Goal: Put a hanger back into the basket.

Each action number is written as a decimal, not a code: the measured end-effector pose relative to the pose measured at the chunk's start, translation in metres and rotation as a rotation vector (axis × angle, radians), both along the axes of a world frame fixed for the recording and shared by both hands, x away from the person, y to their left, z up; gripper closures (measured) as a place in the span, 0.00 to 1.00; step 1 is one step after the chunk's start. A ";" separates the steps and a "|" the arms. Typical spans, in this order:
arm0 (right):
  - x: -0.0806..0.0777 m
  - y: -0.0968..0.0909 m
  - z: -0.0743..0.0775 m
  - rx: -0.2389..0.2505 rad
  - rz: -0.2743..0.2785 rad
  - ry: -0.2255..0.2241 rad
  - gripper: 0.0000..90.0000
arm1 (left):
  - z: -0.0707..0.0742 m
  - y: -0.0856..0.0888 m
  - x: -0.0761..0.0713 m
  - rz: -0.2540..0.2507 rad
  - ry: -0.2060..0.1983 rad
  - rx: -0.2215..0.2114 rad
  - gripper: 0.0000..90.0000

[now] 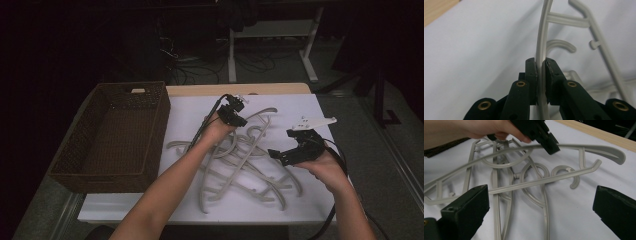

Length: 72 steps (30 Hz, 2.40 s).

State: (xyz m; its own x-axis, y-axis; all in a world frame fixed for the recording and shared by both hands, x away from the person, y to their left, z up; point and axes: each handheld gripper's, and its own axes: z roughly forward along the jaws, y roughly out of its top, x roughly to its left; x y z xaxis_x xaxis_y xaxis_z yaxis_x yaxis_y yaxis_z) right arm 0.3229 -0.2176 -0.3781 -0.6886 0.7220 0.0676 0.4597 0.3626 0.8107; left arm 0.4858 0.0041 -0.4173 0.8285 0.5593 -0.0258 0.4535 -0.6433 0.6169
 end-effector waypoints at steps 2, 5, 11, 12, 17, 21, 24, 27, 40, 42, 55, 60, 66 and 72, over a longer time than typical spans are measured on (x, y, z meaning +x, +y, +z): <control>0.000 -0.001 0.001 0.002 -0.002 -0.001 0.00 | -0.005 -0.003 0.003 0.007 0.003 0.013 0.90; -0.001 -0.001 0.001 0.004 -0.002 -0.003 0.00 | -0.010 -0.004 0.005 0.016 0.004 0.018 0.87; -0.001 0.001 0.001 0.002 0.003 -0.003 0.00 | -0.003 0.003 0.004 0.023 0.013 -0.019 0.65; -0.001 0.000 0.002 0.003 0.003 -0.003 0.00 | 0.001 0.005 0.002 0.022 0.018 -0.033 0.63; -0.001 0.000 0.000 0.000 0.000 0.000 0.00 | 0.026 0.023 -0.016 0.006 0.014 -0.083 0.53; 0.000 0.001 0.000 -0.003 -0.002 0.001 0.00 | 0.043 0.043 -0.039 -0.006 0.010 -0.118 0.45; 0.000 0.002 -0.001 -0.009 0.002 0.002 0.00 | 0.049 0.057 -0.057 -0.007 0.007 -0.143 0.41; -0.001 0.004 -0.002 -0.011 0.001 0.002 0.00 | 0.050 0.071 -0.072 -0.010 0.012 -0.151 0.38; -0.001 0.006 -0.010 0.000 -0.022 0.021 0.00 | 0.022 0.118 -0.123 0.026 0.020 -0.157 0.38; -0.001 0.008 -0.013 -0.006 -0.025 0.027 0.00 | 0.016 0.122 -0.127 0.029 0.023 -0.151 0.38; 0.000 0.011 -0.022 0.003 -0.021 0.021 0.00 | -0.015 0.122 -0.132 0.027 0.097 -0.113 0.52; 0.001 0.011 -0.024 0.002 -0.019 0.026 0.00 | -0.021 0.119 -0.128 0.036 0.124 -0.108 0.60; 0.003 0.013 -0.027 -0.011 -0.012 0.030 0.00 | -0.028 0.116 -0.122 0.046 0.156 -0.117 0.67; 0.002 0.014 -0.027 -0.013 -0.004 0.032 0.00 | -0.031 0.115 -0.118 0.052 0.166 -0.116 0.74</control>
State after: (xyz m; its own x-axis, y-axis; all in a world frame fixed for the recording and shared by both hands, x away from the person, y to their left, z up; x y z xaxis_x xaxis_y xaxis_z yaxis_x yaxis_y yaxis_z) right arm 0.3251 -0.2035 -0.4050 -0.6834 0.7256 0.0804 0.4871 0.3712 0.7905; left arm 0.3674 0.1191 -0.4478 0.7775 0.5869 -0.2260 0.5859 -0.5455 0.5993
